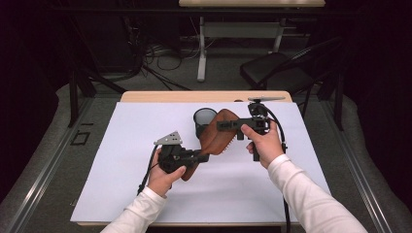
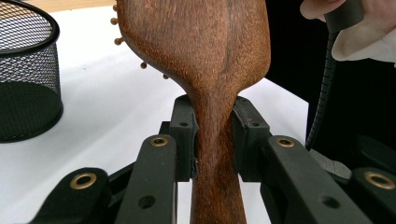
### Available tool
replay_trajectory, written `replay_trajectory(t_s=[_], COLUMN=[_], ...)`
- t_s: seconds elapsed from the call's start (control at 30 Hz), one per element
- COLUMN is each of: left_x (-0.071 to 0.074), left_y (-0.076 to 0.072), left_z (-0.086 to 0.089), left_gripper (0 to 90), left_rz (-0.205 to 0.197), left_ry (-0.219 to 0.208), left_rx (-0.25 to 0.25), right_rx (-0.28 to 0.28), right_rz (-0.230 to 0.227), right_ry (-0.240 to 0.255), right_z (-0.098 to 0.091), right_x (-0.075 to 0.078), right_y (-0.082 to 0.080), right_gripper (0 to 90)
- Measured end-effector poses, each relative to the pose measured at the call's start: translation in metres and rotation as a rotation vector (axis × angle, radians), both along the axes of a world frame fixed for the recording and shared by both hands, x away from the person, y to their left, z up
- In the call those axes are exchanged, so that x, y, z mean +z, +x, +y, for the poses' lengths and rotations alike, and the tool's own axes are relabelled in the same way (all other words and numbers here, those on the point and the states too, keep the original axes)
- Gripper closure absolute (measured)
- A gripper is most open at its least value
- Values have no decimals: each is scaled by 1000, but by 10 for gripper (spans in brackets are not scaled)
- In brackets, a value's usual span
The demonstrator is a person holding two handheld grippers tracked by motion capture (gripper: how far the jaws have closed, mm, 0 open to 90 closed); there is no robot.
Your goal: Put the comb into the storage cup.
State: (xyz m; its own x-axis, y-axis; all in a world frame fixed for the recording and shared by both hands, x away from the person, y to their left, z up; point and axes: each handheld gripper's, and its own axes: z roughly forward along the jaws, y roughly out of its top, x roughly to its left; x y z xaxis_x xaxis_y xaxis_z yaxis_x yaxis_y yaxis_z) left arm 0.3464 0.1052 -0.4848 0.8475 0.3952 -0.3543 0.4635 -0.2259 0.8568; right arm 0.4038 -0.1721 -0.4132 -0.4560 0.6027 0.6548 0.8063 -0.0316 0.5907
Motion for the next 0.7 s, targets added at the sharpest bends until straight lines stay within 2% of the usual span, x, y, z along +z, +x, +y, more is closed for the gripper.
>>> replay_trajectory(t_s=[0.17, 0.37, 0.53, 0.7], left_x=[-1, -1, -2, -3], left_y=[1, 2, 2, 3], left_z=[0, 2, 2, 2], left_gripper=[734, 734, 734, 734], left_rz=[4, 4, 2, 5], left_ry=[0, -3, 4, 10], left_rx=[2, 2, 0, 4], right_rx=[-6, -14, -11, -7], right_rz=[0, -8, -8, 12], right_ry=[-7, -5, 9, 42], right_z=[0, -2, -4, -7], right_x=[-2, -2, -3, -6], right_y=[0, 1, 1, 2], right_gripper=[283, 359, 381, 401])
